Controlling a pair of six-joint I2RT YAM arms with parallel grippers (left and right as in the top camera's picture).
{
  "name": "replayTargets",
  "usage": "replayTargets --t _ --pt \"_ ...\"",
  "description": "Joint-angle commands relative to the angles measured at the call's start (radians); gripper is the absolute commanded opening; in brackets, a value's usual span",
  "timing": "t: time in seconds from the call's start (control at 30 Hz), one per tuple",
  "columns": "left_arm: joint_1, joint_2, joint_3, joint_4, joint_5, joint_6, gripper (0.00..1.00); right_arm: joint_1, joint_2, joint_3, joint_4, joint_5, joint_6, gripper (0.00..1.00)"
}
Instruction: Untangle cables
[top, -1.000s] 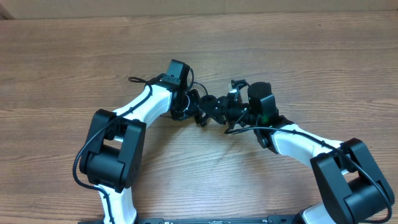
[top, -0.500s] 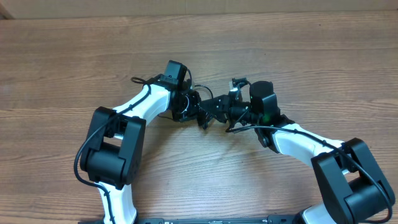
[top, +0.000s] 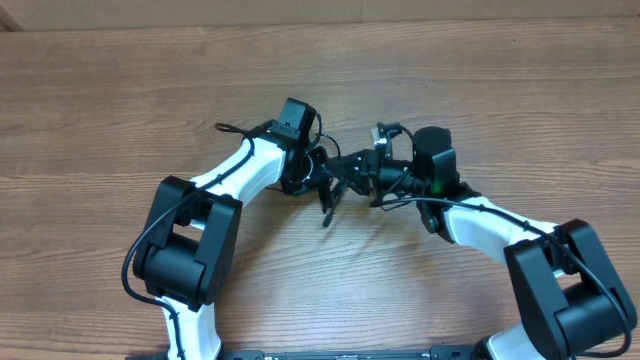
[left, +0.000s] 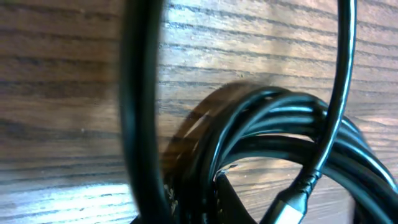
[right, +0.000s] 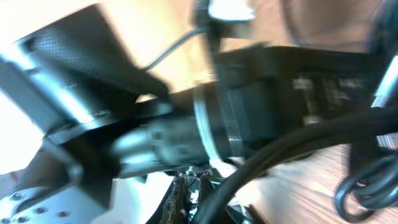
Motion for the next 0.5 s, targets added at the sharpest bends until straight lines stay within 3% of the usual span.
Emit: replayTargets --t 0.0,0.27,0.47 --pt "0.006 0.029 -0.019 -0.014 -0.161 0.046 0.04 -0.02 -0.028 0.019 -0.081 -0.015 -0.172 0.04" --pt "0.006 0.029 -0.019 0.044 -0.169 0.165 0.04 -0.018 -0.028 0.019 -0.338 0.064 -0.365 0.04" --pt "0.006 0.029 -0.018 0.127 0.0 0.38 0.04 -0.008 -0.028 0.019 -0.456 0.219 -0.382 0.04"
